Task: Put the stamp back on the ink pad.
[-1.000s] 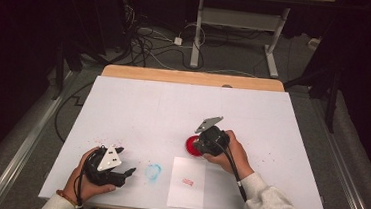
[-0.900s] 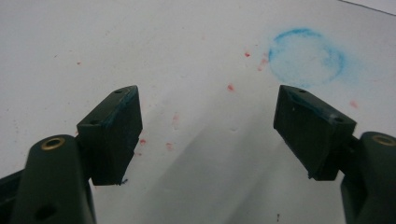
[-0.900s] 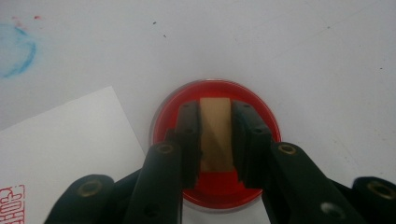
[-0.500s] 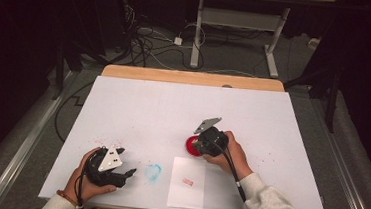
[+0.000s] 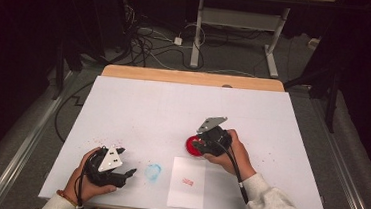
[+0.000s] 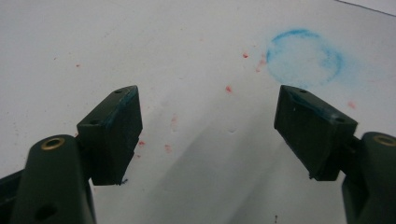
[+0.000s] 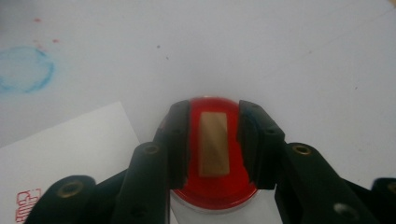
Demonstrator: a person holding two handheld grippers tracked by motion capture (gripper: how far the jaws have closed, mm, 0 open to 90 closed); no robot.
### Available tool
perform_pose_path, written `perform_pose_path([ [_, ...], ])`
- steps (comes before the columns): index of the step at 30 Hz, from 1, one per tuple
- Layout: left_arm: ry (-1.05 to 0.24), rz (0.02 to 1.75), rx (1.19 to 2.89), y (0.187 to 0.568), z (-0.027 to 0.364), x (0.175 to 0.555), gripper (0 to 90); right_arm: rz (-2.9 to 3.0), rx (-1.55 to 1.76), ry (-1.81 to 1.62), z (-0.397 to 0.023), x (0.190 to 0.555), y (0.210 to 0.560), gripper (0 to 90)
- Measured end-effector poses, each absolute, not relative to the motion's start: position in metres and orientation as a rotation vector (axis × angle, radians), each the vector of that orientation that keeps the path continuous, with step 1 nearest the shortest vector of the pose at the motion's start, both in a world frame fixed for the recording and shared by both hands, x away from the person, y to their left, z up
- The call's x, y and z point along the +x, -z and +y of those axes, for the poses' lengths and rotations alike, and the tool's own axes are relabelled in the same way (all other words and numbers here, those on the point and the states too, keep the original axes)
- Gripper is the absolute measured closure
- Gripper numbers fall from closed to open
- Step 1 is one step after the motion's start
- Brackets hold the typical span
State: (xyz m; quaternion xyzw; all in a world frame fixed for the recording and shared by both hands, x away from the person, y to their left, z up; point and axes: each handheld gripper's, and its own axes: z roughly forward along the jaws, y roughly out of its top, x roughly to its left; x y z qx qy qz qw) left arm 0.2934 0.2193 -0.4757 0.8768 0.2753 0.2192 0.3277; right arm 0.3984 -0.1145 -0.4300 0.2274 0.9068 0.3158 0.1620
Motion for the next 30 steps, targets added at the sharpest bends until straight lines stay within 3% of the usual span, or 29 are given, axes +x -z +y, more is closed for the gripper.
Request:
perform_pose_path([
  [30,-0.589,0.718,2.291,0.474,0.219,0.292,22.9,2.297,0.591,-1.129,-0.135,0.370,0.399,28.3],
])
